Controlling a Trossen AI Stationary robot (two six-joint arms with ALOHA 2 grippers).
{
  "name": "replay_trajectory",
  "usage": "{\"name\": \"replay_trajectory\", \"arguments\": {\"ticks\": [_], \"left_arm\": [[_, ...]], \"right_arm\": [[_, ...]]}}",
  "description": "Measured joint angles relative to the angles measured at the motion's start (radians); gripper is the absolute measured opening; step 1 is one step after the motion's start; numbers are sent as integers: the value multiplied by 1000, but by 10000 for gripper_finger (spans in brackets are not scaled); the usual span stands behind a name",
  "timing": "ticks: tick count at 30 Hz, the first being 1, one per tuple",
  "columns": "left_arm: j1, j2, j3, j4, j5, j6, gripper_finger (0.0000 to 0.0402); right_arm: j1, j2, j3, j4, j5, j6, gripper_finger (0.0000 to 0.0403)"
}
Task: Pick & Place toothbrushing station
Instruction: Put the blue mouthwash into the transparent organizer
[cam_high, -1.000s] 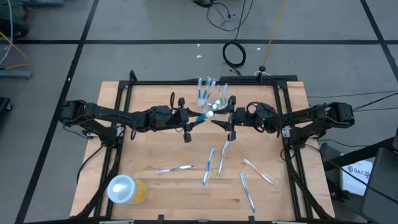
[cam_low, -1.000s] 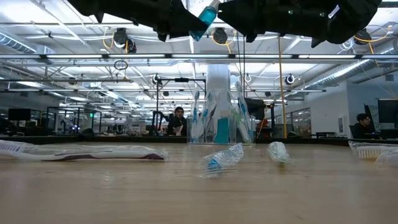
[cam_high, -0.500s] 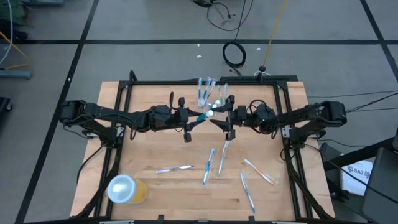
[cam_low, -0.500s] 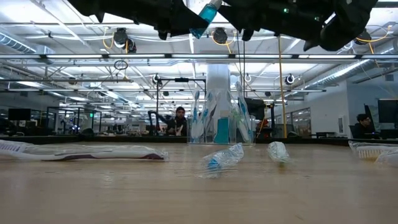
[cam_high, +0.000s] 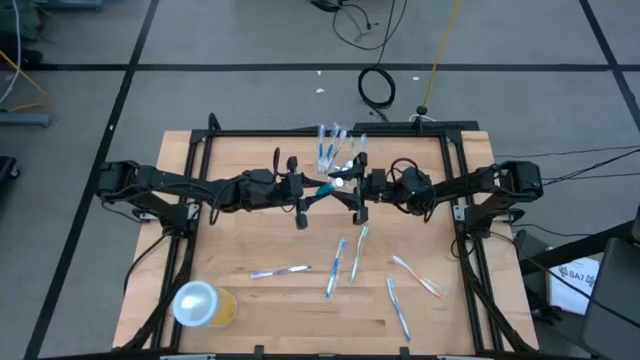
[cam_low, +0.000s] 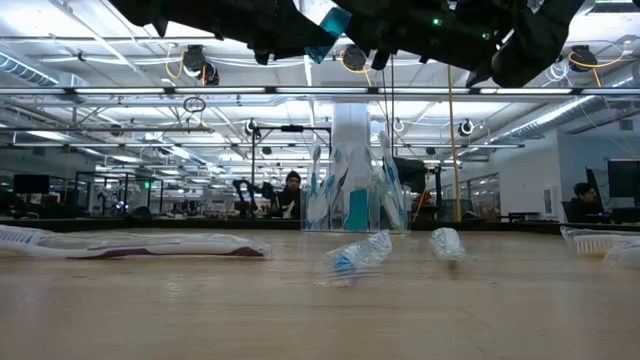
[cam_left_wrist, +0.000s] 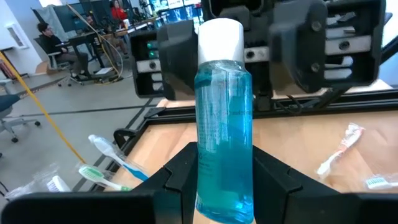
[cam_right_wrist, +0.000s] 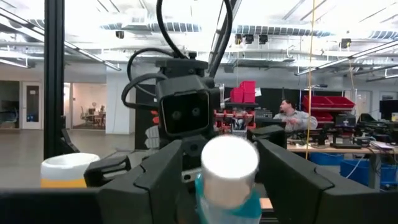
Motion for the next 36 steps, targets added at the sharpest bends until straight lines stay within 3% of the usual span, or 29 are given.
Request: {"name": "replay_trajectory", "arguments": {"ticks": [20, 28, 36], "left_arm": [[0, 0, 0, 3, 2, -2, 113], [0, 0, 0, 3, -4, -20, 113], [-1, 2, 0, -9, -42, -21, 114]], "right_arm": [[2, -9, 0, -9, 1, -4, 90], [1, -9, 0, -15, 2, -3, 102], [-14, -10, 0, -55, 2, -3, 89]]}}
